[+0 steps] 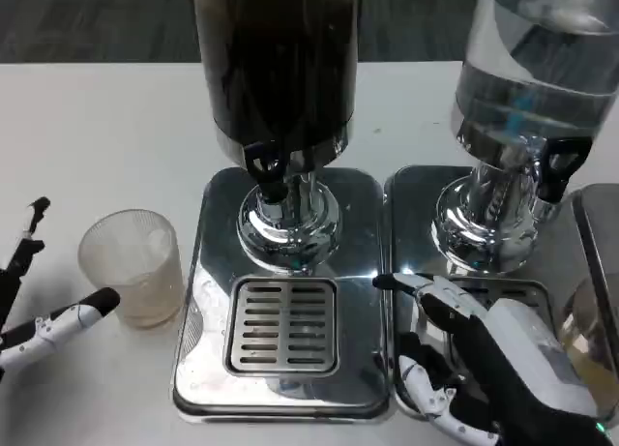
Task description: Grasp the cup under the faucet to collect the drink, then remove the cup.
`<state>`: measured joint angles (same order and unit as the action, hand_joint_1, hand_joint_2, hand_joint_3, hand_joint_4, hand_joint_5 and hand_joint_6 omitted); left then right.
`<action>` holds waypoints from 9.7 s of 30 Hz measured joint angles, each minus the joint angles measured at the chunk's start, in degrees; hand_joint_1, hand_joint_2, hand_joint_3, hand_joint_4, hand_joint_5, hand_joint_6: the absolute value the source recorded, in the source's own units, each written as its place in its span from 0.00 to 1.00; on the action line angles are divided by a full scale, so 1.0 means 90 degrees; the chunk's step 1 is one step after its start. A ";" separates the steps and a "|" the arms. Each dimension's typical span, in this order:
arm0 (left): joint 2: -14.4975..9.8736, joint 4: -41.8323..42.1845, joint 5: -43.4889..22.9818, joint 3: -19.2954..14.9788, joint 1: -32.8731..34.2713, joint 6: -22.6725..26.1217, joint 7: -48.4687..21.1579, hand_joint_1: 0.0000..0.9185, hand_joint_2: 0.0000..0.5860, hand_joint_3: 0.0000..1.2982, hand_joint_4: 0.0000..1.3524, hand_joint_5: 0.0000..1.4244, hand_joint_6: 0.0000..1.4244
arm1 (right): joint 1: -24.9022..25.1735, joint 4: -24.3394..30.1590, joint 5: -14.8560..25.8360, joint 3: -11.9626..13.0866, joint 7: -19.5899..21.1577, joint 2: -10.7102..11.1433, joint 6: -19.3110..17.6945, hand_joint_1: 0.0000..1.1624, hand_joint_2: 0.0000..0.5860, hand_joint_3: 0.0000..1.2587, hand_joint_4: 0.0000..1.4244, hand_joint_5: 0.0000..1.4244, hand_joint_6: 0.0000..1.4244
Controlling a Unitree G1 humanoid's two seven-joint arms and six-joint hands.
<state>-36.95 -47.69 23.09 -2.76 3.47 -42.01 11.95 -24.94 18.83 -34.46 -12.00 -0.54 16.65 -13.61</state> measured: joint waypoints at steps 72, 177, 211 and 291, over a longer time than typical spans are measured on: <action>0.0318 -0.2114 0.0195 0.1422 0.1677 -0.0947 0.0587 0.17 0.15 0.00 0.00 0.14 0.15 | 0.0021 0.0004 0.0058 -0.0061 0.0008 -0.0023 -0.0013 0.42 1.00 0.18 0.14 0.09 0.17; 0.1137 -0.1778 0.0698 0.1928 0.1965 -0.1704 0.1004 0.18 0.31 0.29 0.34 0.46 0.48 | -0.0023 0.0454 0.0619 0.0185 -0.0145 -0.0103 -0.0015 0.41 1.00 0.13 0.16 0.13 0.19; 0.0725 -0.0990 0.0516 0.1964 0.1583 -0.1799 0.0040 0.00 0.14 0.17 0.13 0.21 0.19 | 0.0028 0.0444 0.0612 0.0145 -0.0148 -0.0265 0.0010 0.41 1.00 0.14 0.16 0.13 0.19; 0.0474 0.3888 -0.7310 -0.1081 0.1402 0.5826 -0.7826 0.00 0.16 0.23 0.08 0.14 0.11 | 0.0187 0.0113 0.0793 0.0161 -0.0050 -0.0419 0.0050 0.42 1.00 0.16 0.16 0.15 0.19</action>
<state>-32.69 -12.69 -42.69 -12.49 16.09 10.42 -58.49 -23.26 19.85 -27.33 -10.55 -0.99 12.88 -13.16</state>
